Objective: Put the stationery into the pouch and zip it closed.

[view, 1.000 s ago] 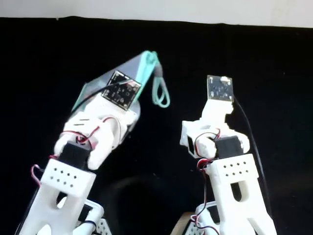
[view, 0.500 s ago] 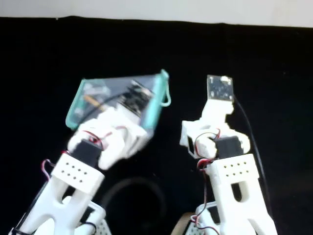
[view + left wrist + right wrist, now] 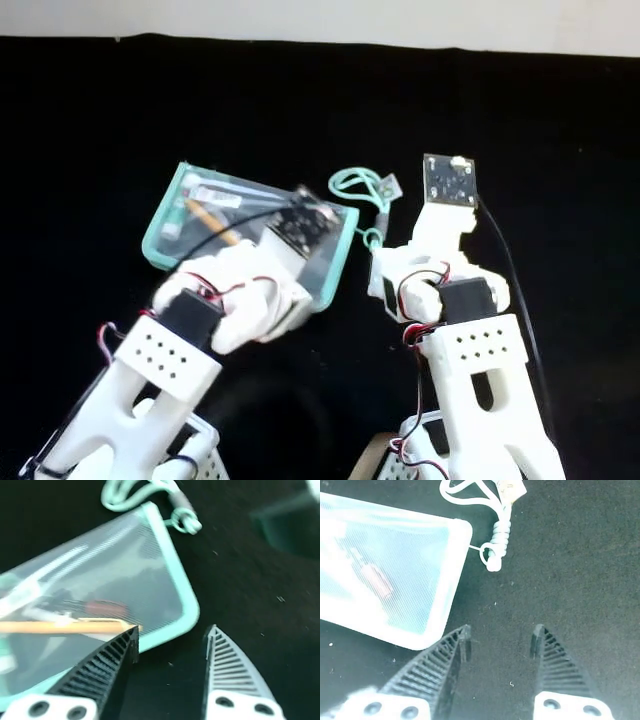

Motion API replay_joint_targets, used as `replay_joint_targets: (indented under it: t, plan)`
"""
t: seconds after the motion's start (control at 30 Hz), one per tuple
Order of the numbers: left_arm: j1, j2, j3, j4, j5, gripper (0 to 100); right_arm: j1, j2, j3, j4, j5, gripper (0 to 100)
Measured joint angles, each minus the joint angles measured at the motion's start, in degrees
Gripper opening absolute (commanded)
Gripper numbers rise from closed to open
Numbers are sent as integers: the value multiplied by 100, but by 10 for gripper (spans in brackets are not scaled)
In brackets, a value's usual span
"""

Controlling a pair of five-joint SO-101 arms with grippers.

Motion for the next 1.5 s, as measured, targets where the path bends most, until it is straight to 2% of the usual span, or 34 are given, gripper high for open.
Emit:
replay_joint_targets:
  t: [0.13,0.27,0.53,0.73,0.93,1.1,1.3,1.5]
  plan:
    - [-422,0,-466,0,0,2,0,0,-220,114,0,64]
    - [-642,0,-879,9,0,7,0,0,-571,193,0,20]
    - [-1178,0,-1873,79,0,7,0,-607,-932,193,35,5]
    - [-1451,-44,-2927,967,0,7,53,-1785,-897,193,343,5]
    - [-1793,-1020,-3270,1591,0,7,651,-2743,-404,193,352,5]
    - [-2462,-2347,-2998,1723,0,7,941,-3508,132,396,352,5]
    - [-3429,-3991,-1908,1705,0,7,985,-4325,905,448,369,5]
    - [-3604,-4976,-334,1046,0,7,985,-4809,1670,448,369,5]
